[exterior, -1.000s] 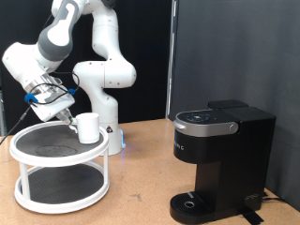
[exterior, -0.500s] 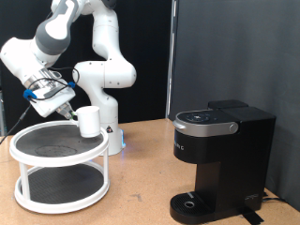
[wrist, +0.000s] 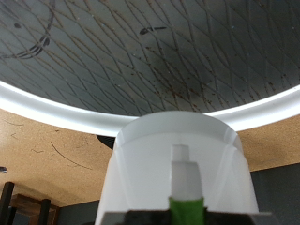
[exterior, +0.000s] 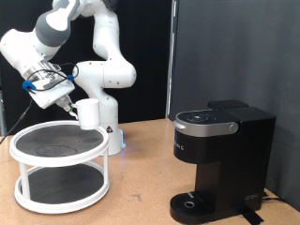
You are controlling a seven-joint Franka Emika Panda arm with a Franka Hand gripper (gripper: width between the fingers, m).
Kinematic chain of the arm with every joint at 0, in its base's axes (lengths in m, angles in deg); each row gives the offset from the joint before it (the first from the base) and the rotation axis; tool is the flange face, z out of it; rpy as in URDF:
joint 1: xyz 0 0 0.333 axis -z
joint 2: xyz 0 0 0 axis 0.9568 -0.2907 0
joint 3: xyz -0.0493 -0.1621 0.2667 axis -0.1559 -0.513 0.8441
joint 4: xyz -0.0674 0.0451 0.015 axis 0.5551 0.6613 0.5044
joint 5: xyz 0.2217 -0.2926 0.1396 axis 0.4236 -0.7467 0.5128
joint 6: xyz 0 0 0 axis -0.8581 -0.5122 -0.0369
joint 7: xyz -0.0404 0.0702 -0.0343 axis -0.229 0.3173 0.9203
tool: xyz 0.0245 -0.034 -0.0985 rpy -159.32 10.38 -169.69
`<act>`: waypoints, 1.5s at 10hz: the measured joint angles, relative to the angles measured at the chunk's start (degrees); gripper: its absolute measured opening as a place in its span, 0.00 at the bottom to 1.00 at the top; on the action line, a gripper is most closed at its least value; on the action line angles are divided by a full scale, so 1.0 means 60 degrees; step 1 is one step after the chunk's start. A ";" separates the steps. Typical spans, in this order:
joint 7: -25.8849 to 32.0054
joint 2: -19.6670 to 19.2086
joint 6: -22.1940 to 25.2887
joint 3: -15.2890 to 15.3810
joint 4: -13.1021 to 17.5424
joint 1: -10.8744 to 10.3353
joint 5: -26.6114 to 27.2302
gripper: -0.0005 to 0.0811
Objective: Make a cup of coffee with the keurig machine
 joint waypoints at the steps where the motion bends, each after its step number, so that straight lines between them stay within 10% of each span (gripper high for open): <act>1: 0.0000 0.0118 0.0129 0.0007 0.0027 0.0037 -0.0077 0.09; 6: -0.0300 0.0113 -0.0106 0.0278 -0.0222 -0.0026 0.0288 0.09; 15: -0.2280 0.0082 -0.2163 0.2577 -0.0483 -0.1210 0.2613 0.09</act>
